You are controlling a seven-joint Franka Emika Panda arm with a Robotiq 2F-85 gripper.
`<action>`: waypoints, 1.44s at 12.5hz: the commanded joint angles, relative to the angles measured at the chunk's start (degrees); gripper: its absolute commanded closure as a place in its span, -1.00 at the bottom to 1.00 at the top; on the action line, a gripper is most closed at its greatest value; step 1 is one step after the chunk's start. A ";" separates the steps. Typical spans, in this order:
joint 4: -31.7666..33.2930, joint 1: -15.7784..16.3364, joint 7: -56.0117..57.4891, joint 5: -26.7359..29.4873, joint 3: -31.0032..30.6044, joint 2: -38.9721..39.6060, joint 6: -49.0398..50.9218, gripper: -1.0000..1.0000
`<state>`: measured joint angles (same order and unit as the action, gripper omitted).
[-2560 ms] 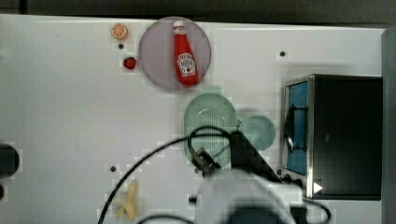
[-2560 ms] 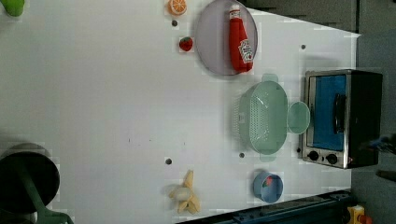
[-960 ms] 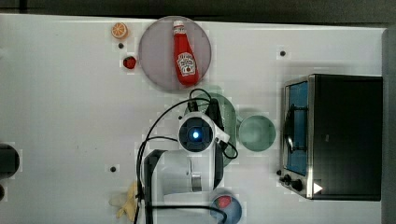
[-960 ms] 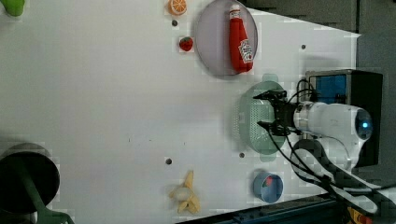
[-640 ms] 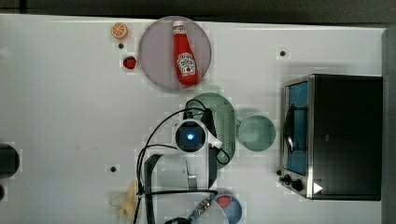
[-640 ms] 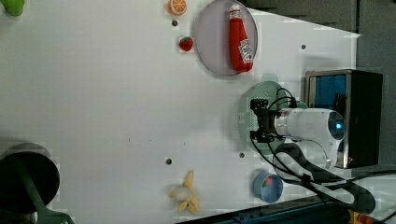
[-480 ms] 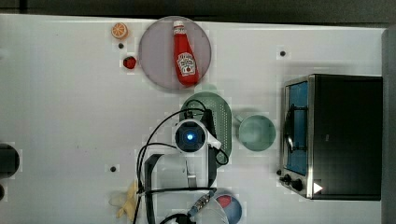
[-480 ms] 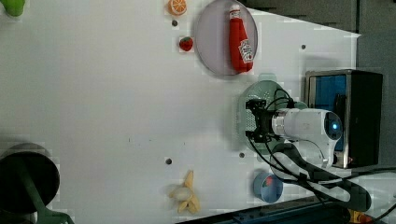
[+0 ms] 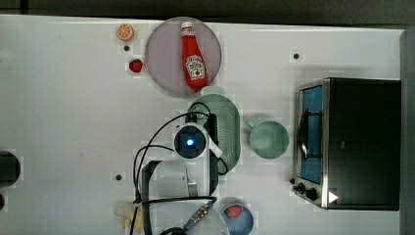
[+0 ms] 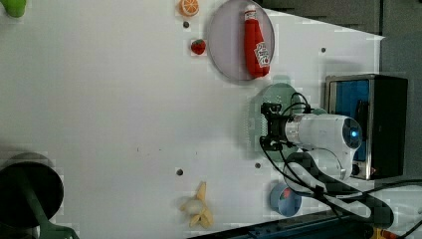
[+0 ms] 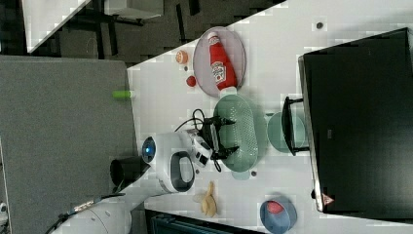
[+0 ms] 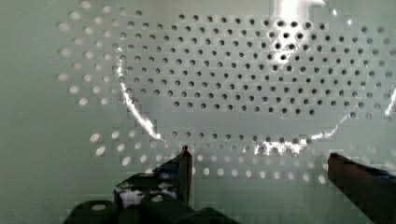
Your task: Drag strainer right to left.
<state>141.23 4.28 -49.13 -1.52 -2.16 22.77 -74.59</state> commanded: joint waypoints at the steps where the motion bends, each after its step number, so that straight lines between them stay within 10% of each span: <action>1: -0.26 3.84 -3.02 -0.96 -0.58 -0.56 0.54 -1.00; 18: -13.64 19.48 -16.39 7.93 -1.40 5.54 10.50 -1.00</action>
<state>129.36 21.84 -61.32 6.08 -3.42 27.82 -62.50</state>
